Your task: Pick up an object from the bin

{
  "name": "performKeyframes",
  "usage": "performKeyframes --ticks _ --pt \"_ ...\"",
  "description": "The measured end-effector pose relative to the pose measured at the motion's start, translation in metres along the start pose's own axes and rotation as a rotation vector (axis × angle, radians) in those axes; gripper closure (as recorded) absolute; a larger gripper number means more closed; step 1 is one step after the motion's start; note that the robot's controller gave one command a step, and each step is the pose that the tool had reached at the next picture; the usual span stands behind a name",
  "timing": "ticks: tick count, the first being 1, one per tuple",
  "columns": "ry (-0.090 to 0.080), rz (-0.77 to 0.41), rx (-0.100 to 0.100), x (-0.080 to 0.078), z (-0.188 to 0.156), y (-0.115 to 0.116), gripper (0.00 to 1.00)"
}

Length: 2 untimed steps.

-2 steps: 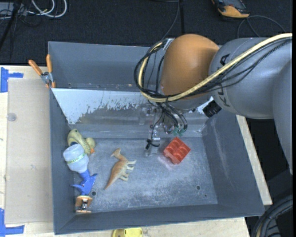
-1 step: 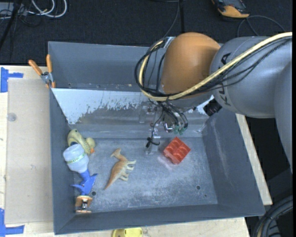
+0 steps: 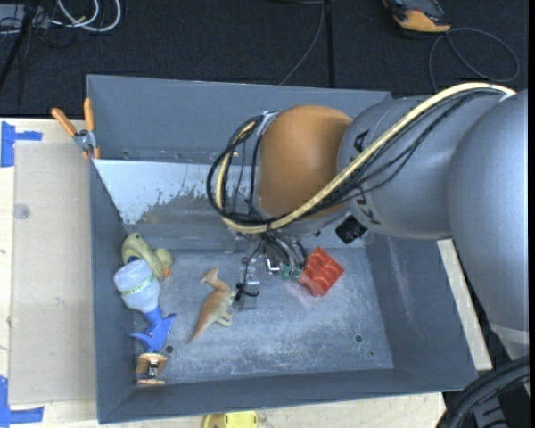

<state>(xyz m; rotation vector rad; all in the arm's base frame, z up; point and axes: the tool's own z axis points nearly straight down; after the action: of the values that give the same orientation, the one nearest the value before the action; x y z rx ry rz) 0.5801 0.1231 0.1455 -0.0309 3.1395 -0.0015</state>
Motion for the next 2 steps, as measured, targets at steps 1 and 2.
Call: performKeyframes --ticks 1,2 --pt "0.022 -0.025 -0.001 0.006 0.021 0.035 0.0" --pt "0.0 0.014 -0.008 0.027 0.069 0.01 1.0"
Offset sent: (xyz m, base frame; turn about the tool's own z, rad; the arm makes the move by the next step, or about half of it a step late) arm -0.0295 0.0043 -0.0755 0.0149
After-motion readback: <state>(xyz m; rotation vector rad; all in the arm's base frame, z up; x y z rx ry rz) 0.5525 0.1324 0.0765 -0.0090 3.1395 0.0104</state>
